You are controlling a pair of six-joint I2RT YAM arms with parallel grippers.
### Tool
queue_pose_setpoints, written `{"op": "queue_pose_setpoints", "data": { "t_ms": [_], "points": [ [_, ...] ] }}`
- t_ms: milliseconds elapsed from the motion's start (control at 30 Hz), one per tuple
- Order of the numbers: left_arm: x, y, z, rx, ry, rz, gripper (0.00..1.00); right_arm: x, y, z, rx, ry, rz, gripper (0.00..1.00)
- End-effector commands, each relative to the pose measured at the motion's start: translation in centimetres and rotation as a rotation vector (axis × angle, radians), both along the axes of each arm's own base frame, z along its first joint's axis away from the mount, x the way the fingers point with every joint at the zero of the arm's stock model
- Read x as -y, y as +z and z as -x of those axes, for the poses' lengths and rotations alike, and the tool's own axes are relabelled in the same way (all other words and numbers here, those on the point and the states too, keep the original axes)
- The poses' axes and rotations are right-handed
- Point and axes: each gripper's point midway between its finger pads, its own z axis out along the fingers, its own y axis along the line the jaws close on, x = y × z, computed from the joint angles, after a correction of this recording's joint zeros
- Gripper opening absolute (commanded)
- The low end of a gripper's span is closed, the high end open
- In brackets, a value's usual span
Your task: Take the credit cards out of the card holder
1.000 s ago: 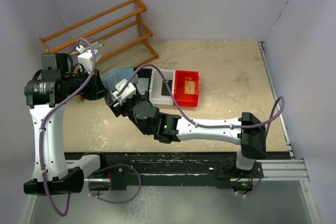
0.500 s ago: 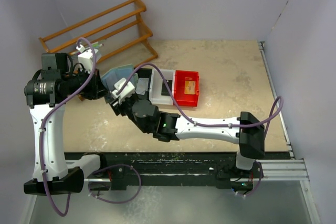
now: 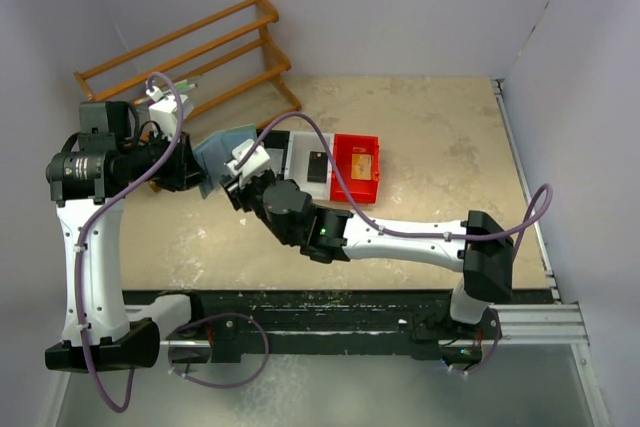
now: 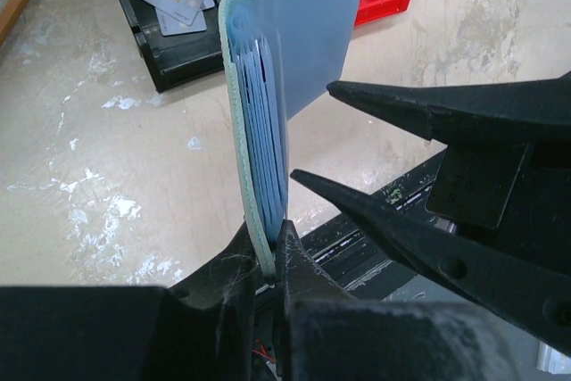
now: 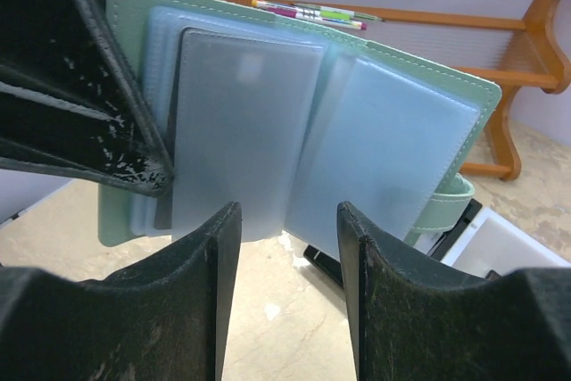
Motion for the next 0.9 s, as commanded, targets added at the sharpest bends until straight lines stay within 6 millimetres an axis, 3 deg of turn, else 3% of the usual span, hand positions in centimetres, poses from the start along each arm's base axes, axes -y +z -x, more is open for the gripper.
{"op": "queue_pose_setpoints", "data": {
  "t_ms": [0,133,400,867],
  "points": [
    [0.6,1.8,-0.3,0.06,-0.021,0.029,0.0,1.4,3.0,-0.4,0.009,-0.04,-0.083,0.49],
    [0.6,1.8,-0.3,0.06,-0.02,0.027,0.0,1.0,3.1,0.0,0.009,-0.006,-0.091,0.53],
    [0.5,1.7,-0.4,0.057,-0.017,0.021,0.0,2.1,4.0,0.2,0.035,-0.031,-0.126,0.65],
    [0.4,1.6,-0.5,0.054,-0.014,0.019,0.0,0.6,3.7,0.5,0.04,0.004,-0.114,0.66]
  ]
}}
